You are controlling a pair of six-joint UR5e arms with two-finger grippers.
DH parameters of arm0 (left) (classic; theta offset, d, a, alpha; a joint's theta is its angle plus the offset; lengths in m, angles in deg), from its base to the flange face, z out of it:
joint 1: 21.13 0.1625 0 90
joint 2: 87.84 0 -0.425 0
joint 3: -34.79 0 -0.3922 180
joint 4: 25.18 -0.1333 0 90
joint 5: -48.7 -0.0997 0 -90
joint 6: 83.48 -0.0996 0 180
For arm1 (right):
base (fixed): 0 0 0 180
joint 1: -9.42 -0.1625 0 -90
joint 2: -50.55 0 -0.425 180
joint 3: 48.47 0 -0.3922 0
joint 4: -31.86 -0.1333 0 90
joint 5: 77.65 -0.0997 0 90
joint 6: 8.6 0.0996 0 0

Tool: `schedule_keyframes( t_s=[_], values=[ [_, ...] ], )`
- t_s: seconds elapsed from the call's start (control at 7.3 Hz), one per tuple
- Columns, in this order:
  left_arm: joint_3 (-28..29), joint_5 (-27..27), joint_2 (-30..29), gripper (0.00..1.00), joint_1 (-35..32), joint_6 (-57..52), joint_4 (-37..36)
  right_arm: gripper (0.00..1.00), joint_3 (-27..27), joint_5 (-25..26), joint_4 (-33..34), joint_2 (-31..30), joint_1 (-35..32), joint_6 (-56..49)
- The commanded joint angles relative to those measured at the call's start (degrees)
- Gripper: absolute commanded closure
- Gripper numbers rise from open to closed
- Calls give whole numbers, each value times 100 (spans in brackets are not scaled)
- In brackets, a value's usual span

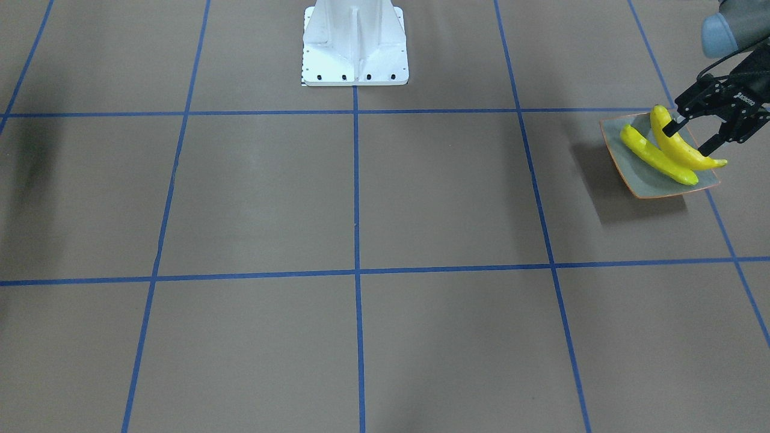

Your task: Transfer all bananas from basket to plate

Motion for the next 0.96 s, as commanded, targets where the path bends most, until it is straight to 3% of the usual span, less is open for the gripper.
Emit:
schedule_keyframes(
  t_s=[0.0, 0.55, 0.82],
  values=[
    [-7, -10, -65, 0, 11, -6, 3, 0, 890, -36, -10, -119, -812, -1280],
    [2, -28, -171, 0, 11, -15, 3, 2, 1287, 325, -141, -524, -1016, -1075],
    [10, -28, -215, 0, 11, -24, 3, 2, 2022, 395, -1436, -585, -1008, -329]
  ],
)
